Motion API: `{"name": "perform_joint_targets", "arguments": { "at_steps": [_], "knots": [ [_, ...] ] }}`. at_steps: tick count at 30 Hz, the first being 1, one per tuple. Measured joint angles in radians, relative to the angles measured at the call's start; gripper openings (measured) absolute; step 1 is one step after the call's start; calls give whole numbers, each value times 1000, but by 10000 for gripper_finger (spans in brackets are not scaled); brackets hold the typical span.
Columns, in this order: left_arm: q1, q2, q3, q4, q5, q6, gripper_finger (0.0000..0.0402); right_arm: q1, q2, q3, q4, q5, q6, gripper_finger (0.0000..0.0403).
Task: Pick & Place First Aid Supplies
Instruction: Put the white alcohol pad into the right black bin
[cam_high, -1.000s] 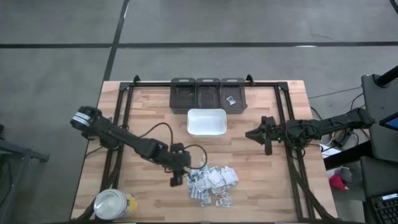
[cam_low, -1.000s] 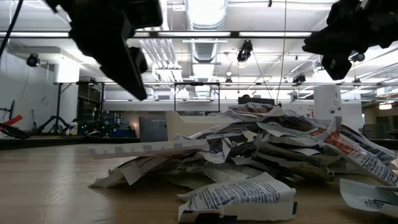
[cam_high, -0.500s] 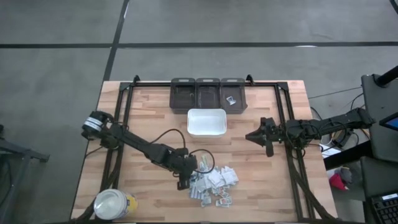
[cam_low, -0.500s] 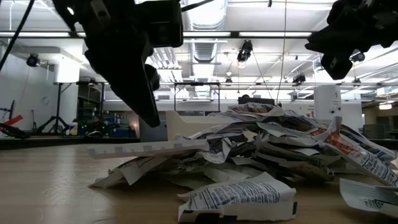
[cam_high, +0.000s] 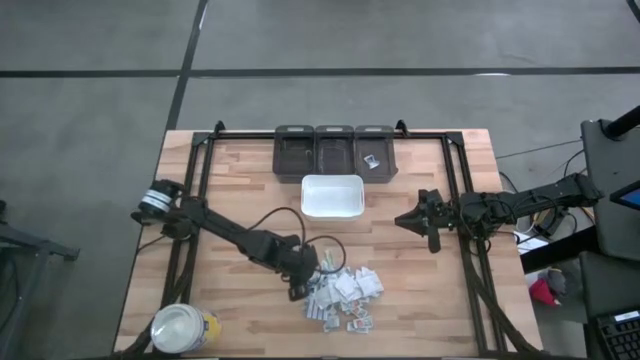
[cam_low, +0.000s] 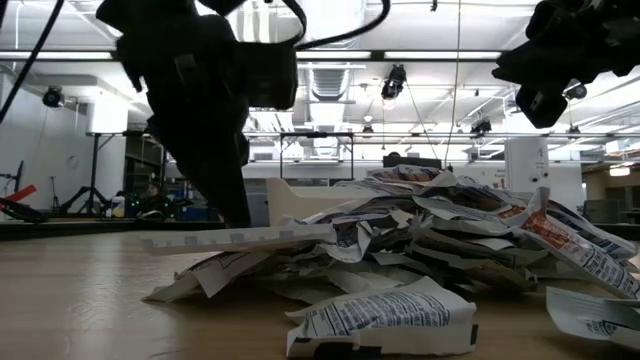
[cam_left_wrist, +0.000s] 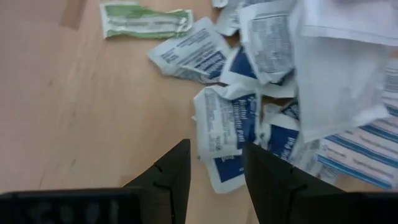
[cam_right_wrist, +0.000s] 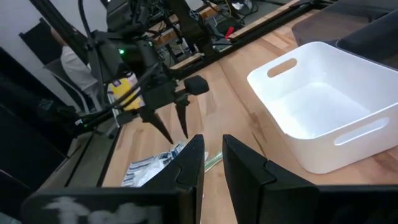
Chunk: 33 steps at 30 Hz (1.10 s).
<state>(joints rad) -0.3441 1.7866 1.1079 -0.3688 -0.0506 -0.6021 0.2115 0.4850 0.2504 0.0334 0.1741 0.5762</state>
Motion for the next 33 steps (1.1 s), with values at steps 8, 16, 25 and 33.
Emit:
{"name": "perform_joint_targets", "arguments": {
  "at_steps": [8, 16, 25, 33],
  "knots": [
    [4, 6, 0, 4, -16, -27, 138, 0, 0, 0, 0, 0, 0, 57],
    [4, 21, 0, 2, -18, -28, 138, 0, 0, 0, -5, 0, -3, 57],
    [5, 77, 2, -1, -29, -55, 135, 0, 0, 0, -19, 0, -2, 57],
    [5, 73, 1, -5, -29, -57, 72, 0, 1, 0, -30, 0, 0, 57]
  ]
}}
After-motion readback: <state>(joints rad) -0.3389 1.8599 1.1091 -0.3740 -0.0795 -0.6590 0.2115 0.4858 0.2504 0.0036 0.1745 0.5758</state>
